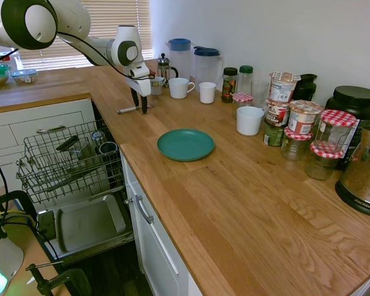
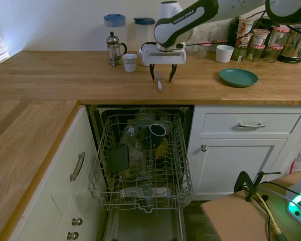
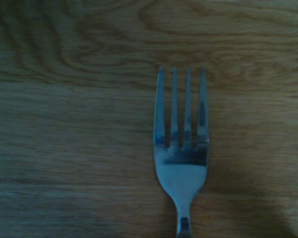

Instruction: Put the fork in the dishwasher

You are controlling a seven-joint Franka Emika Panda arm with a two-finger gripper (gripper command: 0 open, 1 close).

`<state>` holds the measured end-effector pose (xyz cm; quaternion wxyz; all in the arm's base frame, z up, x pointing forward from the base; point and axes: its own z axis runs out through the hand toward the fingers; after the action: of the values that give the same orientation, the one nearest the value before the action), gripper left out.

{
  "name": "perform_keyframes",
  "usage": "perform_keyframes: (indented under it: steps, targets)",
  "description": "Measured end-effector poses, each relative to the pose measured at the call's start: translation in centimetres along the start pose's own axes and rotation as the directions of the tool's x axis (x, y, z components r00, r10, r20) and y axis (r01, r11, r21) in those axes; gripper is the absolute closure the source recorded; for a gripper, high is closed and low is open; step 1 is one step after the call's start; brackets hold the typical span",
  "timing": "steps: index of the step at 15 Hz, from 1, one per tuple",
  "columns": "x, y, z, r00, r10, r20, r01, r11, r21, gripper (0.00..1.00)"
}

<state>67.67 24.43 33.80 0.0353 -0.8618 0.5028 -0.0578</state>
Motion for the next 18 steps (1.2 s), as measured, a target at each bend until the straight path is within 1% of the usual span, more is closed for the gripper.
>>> perform_keyframes:
  steps: [7, 18]
  targets:
    - [-0.5, -0.5, 0.1, 1.0, -0.01, -0.002, 0.01, 1.0, -0.004, 1.0]
    - [-0.4, -1.2, 0.1, 1.0, -0.01, -0.007, 0.01, 1.0, 0.012, 1.0]
